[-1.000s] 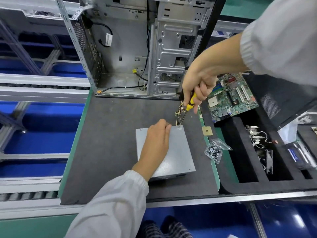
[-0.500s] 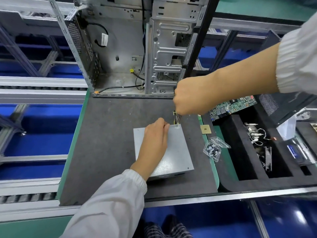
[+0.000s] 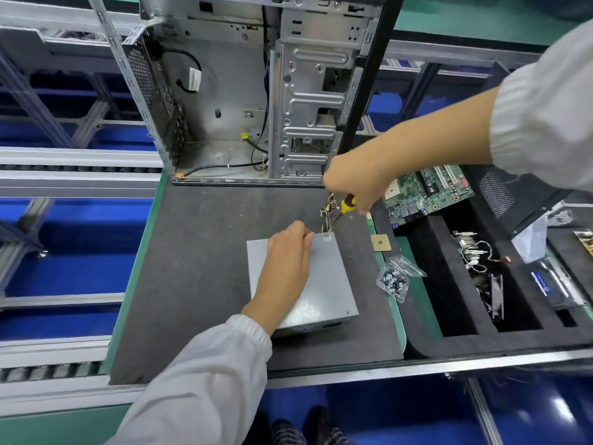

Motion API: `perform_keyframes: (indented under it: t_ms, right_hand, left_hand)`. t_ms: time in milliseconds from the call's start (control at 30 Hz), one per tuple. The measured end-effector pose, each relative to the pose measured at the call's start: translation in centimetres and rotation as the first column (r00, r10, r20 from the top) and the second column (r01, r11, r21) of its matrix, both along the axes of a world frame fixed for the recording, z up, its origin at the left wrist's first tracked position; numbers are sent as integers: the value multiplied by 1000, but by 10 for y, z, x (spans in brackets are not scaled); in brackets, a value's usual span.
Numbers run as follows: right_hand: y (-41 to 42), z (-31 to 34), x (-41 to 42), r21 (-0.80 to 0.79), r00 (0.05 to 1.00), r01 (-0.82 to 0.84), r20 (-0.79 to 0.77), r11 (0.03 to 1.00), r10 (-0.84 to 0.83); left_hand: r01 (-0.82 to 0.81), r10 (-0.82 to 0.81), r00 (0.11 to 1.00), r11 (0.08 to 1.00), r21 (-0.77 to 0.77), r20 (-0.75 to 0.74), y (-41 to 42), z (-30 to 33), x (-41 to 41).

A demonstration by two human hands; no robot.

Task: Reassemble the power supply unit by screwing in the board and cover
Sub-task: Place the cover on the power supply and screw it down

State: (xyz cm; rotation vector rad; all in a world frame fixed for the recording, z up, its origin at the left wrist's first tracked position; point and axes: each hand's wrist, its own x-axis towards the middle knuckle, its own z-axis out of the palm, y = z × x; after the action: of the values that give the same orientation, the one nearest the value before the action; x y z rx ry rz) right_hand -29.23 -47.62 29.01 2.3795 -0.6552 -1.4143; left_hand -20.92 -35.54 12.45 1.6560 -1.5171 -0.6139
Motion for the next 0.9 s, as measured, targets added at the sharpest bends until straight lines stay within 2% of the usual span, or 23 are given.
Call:
perform_keyframes:
  t_ms: [33, 67, 100, 133, 167, 200, 267, 367, 400, 433, 467, 500, 533, 600, 667, 700, 733, 800, 833, 900]
  right_hand:
    - [2, -1, -3, -56, 944, -326, -76, 944, 321]
    - [6, 0, -6, -98, 802, -595, -146, 798, 580]
    - [10, 1, -9, -123, 663, -746, -231, 654, 712]
    - [13, 3, -9, -138, 525, -851, -267, 507, 808]
    - [17, 8, -7, -140, 474, -881, -281, 453, 835]
    - [17, 6, -7, -90, 481, -876, -242, 474, 843]
    - [16, 2, -7, -64, 642, -765, -149, 641, 752]
    - [12, 2, 4, -95, 869, -494, -40, 864, 493]
    - [8, 0, 8, -75, 951, -308, 13, 949, 309]
    - [2, -3, 12, -5, 998, -15, 55, 1000, 16]
    - [-6, -7, 15, 84, 944, 321, 54, 943, -326]
    - [-11, -10, 18, 152, 785, 610, 15, 778, -619]
    - [-16, -9, 18, 185, 589, 798, -37, 574, -807]
    - [-24, -8, 11, 246, 303, 930, -93, 273, -948]
    - [-23, -3, -3, 340, 131, 937, -143, 76, -981]
    - [-20, -3, -12, 389, 101, 920, -136, 40, -986]
    - [-16, -2, -20, 428, 126, 901, -106, 69, -986]
    - [-3, -2, -37, 518, 227, 831, 17, 202, -974]
    - [4, -3, -46, 571, 255, 776, 106, 269, -961]
    - [22, -5, -69, 648, 261, 654, 292, 391, -920]
  left_hand:
    - [-2, 2, 1000, 1000, 0, 8, 0, 0, 0]
    - [-4, 4, 1000, 1000, -4, 12, 0, -1, 0]
    - [-3, 3, 1000, 1000, -9, 11, 0, -1, 0]
    - [-2, 2, 1000, 1000, -13, 10, -1, -1, 0]
    - [-1, 1, 1000, 1000, -15, 11, -1, 0, 0]
    - [0, 0, 1000, 1000, -17, 13, -1, 0, 0]
    - [3, -3, 1000, 1000, -26, 13, -1, 0, 0]
    - [8, -8, 1000, 1000, -28, 13, 0, 0, -1]
    - [8, -8, 1000, 999, -31, 9, 0, -1, -1]
    - [9, -9, 1000, 999, -40, 4, 0, -2, -1]
    - [11, -11, 1000, 999, -49, 0, 0, -2, 0]
    - [14, -14, 1000, 998, -53, -2, 0, -3, 0]
    - [15, -16, 1000, 999, -49, -5, 0, -3, -1]
    - [9, -10, 999, 1000, -27, -40, 0, -2, -1]
    - [-29, 26, 989, 999, -21, -148, 0, 1, 0]
    - [-66, 59, 971, 998, -23, -230, 2, 5, 0]
    - [-113, 103, 940, 993, -12, -325, 4, 8, 0]
    - [-198, 192, 835, 979, 43, -516, 8, 14, 0]
    - [-229, 232, 756, 970, 84, -612, 11, 15, 0]
    - [-235, 284, 536, 955, 183, -795, 18, 19, -4]
